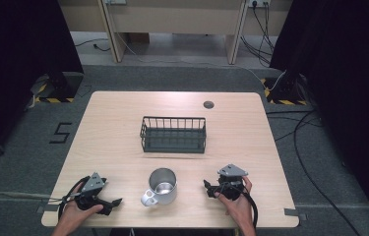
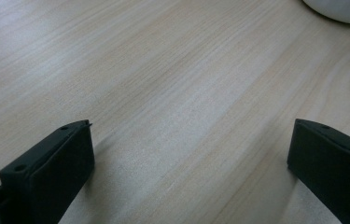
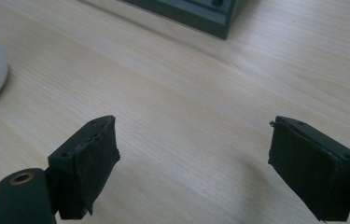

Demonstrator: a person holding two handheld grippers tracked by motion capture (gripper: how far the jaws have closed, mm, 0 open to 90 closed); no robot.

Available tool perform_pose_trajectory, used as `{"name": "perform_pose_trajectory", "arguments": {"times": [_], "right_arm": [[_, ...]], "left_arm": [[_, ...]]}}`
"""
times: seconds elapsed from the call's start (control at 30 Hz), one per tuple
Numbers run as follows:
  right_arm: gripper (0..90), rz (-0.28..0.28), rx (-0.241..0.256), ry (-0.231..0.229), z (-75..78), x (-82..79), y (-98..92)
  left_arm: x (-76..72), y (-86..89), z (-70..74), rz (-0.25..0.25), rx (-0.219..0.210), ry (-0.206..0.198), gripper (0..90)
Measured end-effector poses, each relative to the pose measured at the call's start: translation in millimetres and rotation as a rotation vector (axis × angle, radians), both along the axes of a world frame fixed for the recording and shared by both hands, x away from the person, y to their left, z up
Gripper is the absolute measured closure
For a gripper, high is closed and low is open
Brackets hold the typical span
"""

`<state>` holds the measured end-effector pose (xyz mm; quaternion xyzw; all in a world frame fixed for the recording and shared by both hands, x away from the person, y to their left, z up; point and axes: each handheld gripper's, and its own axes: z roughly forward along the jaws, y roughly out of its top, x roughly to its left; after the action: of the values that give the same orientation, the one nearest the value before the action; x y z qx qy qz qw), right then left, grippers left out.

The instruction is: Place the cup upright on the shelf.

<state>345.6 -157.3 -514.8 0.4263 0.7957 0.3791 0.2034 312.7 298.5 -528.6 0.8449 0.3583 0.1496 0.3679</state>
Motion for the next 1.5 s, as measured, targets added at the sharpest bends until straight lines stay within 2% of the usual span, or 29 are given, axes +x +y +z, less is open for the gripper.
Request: {"name": "perform_pose_trajectory", "arguments": {"times": [0.3,0.33,0.37,0.43,0.77,0.87,0.9,0.93,1.1,1.17,1.5], "right_arm": [[16.2,0.043,0.027,-0.038,9.5,-5.6,3.7],[16.2,0.07,0.039,-0.049,12.9,-8.4,6.2],[16.2,0.07,0.039,-0.049,12.9,-8.4,6.2],[16.1,0.11,0.06,-0.069,18.8,-13.7,10.2],[15.2,0.24,0.139,-0.14,40.0,-32.6,25.1],[15.1,0.286,0.157,-0.159,44.6,-38.4,32.1],[15.1,0.286,0.157,-0.159,44.6,-38.4,32.1],[15.1,0.315,0.159,-0.17,46.7,-41.5,37.5],[15.1,0.366,0.166,-0.178,48.5,-45.7,51.3],[15.1,0.407,0.167,-0.18,50.0,-46.3,60.4],[15.1,0.486,0.177,-0.187,50.3,-38.3,82.3]], "left_arm": [[0.0,-0.1,-0.1,0.001,-0.002,0.0,0.0],[-0.1,-0.1,-0.1,0.002,-0.002,0.0,0.0],[-0.1,-0.1,-0.1,0.002,-0.002,0.0,0.0],[-0.1,-0.1,0.0,0.001,-0.001,0.001,0.0],[0.0,-0.1,-0.1,0.001,-0.002,0.0,0.0],[0.0,0.0,0.0,0.0,0.0,0.0,0.0],[0.0,0.0,0.0,0.0,0.0,0.0,0.0],[0.0,-0.1,-0.1,0.001,-0.002,0.0,0.0],[0.0,-0.1,-0.1,0.001,-0.002,0.0,0.0],[0.0,0.0,0.0,0.0,0.0,0.0,0.0],[0.0,-0.1,-0.1,0.001,-0.002,0.0,0.0]]}}
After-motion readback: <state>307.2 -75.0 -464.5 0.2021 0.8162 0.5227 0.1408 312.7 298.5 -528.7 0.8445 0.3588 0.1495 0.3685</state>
